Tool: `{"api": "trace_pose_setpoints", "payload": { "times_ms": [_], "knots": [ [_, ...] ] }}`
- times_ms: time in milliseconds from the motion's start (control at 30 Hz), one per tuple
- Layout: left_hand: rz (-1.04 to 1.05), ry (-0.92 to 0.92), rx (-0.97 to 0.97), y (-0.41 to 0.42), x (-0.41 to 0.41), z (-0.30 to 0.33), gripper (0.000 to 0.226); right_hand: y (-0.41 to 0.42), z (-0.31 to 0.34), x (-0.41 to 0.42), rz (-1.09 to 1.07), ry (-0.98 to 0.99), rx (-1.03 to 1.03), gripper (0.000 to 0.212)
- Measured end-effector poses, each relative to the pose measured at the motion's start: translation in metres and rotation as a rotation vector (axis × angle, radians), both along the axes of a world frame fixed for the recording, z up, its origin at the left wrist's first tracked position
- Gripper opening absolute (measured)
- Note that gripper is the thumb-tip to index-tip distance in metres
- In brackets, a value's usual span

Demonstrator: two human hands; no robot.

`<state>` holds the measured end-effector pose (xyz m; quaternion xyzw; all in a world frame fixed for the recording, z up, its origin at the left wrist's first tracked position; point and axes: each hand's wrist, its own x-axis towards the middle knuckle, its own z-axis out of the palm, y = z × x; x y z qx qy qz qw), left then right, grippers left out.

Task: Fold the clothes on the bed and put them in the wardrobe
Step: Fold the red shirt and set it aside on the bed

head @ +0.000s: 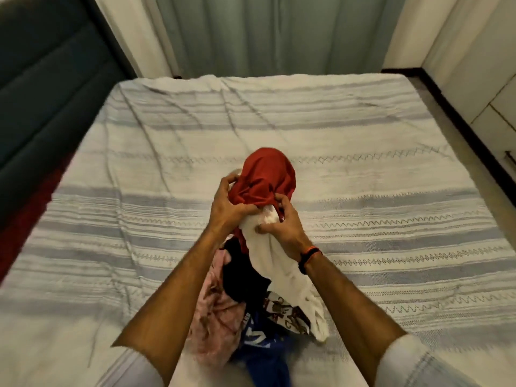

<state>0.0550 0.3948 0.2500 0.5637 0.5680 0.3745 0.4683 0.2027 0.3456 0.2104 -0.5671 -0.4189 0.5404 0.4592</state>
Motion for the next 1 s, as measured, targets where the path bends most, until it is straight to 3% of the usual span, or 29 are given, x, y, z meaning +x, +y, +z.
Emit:
{"api": "trace_pose_setpoints", "payload": {
  "times_ms": [200,333,400,500,567,633,767,1000],
  "knots": [
    [0.072,0.046,0.279,-0.017,-0.057,0.126,0.077,-0.002,0.113,-0.052,0.048,0.059,0.312,0.078],
    [0.073,0.047,0.341,-0.047,-0.090,0.150,0.075,-0.020,0.123,-0.077,0.080,0.011,0.406,0.074],
    [0.071,0.094,0.249,-0.065,-0.104,0.122,0.077,-0.035,0.094,-0.083,0.117,-0.139,0.359,0.075],
    [-0.070,0.367,-0.027,-0.094,-0.125,0.048,0.086,-0.060,0.041,-0.080,0.270,-0.475,0.118,0.078],
    [-0.251,0.544,-0.295,-0.120,-0.133,-0.001,0.082,-0.082,0.007,-0.071,0.407,-0.664,-0.075,0.066],
    [-0.341,0.645,-0.438,-0.146,-0.137,-0.042,0.076,-0.101,-0.020,-0.062,0.454,-0.735,-0.214,0.056],
    [-0.337,0.669,-0.480,-0.170,-0.138,-0.081,0.075,-0.118,-0.041,-0.054,0.395,-0.716,-0.319,0.056],
    [-0.195,0.543,-0.434,-0.158,-0.153,-0.088,0.057,-0.108,-0.045,-0.069,0.379,-0.721,-0.263,0.043]
  ]
}}
